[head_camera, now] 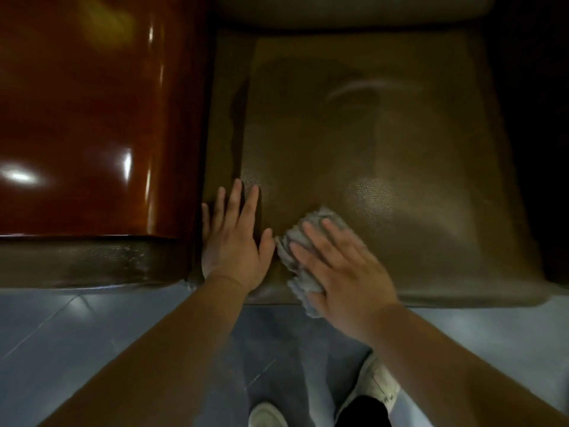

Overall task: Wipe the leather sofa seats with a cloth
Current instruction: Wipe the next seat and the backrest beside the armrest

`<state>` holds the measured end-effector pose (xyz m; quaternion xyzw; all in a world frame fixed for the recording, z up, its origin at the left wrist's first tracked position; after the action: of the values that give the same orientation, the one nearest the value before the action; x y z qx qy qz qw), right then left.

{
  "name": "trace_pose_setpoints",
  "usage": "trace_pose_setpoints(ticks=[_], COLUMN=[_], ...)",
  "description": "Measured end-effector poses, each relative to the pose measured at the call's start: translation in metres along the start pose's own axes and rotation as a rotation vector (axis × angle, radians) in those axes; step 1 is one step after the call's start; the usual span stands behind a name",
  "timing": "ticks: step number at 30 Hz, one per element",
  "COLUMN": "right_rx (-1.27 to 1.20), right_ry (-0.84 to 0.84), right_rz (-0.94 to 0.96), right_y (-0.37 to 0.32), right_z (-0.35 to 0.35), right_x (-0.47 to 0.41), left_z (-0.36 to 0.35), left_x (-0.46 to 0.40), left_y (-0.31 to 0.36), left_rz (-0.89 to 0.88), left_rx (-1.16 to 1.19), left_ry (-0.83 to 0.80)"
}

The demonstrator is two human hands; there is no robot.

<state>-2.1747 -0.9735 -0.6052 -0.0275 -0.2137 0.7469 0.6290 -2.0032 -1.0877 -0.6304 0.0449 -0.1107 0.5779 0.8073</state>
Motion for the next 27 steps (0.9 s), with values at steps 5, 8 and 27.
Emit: trace_pose_setpoints(ticks=[5,8,27], right_rx=[0.062,-0.026,-0.203], right_ry=[0.114,0.248,0.089], right_rz=[-0.582,-0.954,-1.113], right_y=[0.138,0.162,0.139], right_z=[0.027,0.038,0.057], right_x=[0.070,0.092,0.082], left_z=[-0.002,-0.005,0.030], left_x=[-0.002,-0.003,-0.001], left_y=[-0.001,0.001,0.000], left_rz=[0.012,0.004,-0.016], left_rx=[-0.026,-0.011,-0.015], left_ry=[0.015,0.007,-0.258])
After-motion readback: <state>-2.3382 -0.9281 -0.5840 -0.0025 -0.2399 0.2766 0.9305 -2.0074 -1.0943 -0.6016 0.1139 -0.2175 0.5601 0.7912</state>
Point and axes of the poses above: each hand's wrist, its own x-axis away from the middle knuckle, its own z-axis out of the back of the hand, y = z × x, the point moved 5 cm from there along -x, towards the middle knuckle, and after that the axes turned 12 degrees about -x, right-handed, at the moved point
